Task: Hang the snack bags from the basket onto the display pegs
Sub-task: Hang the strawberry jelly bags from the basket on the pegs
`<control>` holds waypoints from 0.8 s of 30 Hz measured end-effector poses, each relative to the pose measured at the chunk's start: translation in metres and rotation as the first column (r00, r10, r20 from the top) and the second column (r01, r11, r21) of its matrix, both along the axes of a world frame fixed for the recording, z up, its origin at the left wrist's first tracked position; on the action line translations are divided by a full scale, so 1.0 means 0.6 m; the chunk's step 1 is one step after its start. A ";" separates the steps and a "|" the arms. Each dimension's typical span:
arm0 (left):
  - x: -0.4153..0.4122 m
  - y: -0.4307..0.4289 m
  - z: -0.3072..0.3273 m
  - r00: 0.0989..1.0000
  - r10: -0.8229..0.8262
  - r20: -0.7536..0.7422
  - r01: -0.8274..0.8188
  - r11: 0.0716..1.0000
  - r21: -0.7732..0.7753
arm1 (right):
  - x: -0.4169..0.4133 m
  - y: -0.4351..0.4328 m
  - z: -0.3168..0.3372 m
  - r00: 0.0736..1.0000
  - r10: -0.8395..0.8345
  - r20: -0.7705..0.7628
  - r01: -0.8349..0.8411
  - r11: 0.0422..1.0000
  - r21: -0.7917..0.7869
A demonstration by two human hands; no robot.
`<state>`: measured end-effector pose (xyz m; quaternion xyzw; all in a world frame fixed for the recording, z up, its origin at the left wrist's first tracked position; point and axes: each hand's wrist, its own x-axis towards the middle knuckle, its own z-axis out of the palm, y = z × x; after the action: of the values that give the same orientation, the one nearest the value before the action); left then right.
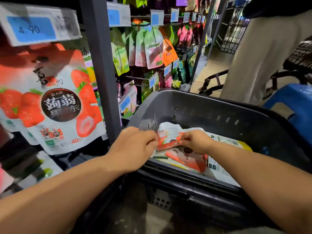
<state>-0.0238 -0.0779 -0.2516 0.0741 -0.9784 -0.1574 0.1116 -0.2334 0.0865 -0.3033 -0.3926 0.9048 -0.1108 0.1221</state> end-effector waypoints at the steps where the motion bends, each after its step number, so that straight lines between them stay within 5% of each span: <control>1: 0.001 -0.001 -0.001 1.000 0.000 0.004 0.000 1.000 0.002 | -0.001 0.001 0.007 0.998 -0.053 0.036 0.056 0.995 -0.084; 5: 0.003 0.000 0.000 1.000 -0.003 0.004 0.003 1.000 0.013 | 0.009 0.006 0.058 0.933 -0.115 0.342 0.282 0.825 -0.491; 8: 0.004 0.000 0.001 1.000 0.007 -0.009 -0.006 1.000 0.013 | 0.022 0.014 0.096 0.914 -0.084 0.397 0.333 0.714 -0.615; 24: 0.014 0.011 0.012 0.993 0.056 -0.107 -0.038 0.986 0.164 | 0.067 0.025 0.151 0.968 0.026 0.251 0.145 0.755 -0.639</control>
<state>-0.0152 -0.0710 -0.2445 0.0970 -0.9527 -0.2373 0.1634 -0.1932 0.1017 -0.2129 -0.3645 0.7993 -0.4702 0.0847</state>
